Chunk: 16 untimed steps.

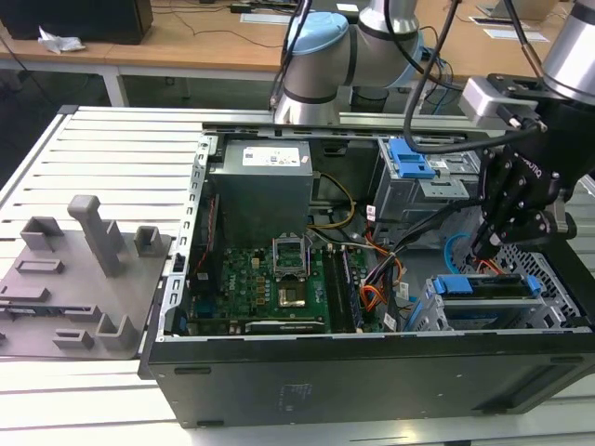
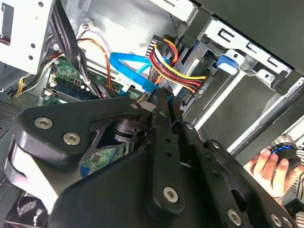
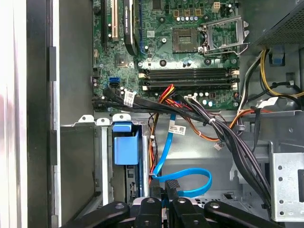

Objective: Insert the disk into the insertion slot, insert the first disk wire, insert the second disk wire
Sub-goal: 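Insert the second disk wire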

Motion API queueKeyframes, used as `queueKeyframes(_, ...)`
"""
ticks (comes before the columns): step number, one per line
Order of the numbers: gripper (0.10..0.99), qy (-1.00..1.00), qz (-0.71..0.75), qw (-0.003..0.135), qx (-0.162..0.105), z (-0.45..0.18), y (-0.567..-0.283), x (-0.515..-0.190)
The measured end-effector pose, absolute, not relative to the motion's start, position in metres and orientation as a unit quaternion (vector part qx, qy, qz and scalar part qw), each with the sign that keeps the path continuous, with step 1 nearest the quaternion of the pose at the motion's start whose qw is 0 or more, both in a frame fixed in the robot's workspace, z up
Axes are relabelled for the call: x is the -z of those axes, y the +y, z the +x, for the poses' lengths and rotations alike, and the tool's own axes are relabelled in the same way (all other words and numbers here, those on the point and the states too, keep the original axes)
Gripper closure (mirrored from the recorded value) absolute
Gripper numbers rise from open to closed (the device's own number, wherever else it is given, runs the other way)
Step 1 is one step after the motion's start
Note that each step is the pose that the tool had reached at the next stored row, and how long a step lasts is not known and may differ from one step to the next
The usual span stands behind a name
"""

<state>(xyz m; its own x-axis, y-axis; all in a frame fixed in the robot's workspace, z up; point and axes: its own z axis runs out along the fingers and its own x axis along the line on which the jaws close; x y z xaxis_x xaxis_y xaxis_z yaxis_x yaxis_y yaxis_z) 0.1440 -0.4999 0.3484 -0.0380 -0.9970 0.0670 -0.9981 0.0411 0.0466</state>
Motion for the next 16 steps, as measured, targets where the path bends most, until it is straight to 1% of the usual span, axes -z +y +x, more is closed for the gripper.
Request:
queueKeyframes(10, 0.929, -0.72, 0.692, 0.04, -0.006, 0.148, -0.5, -0.338)
queueKeyframes(16, 0.929, -0.72, 0.692, 0.04, -0.006, 0.147, -0.506, -0.337)
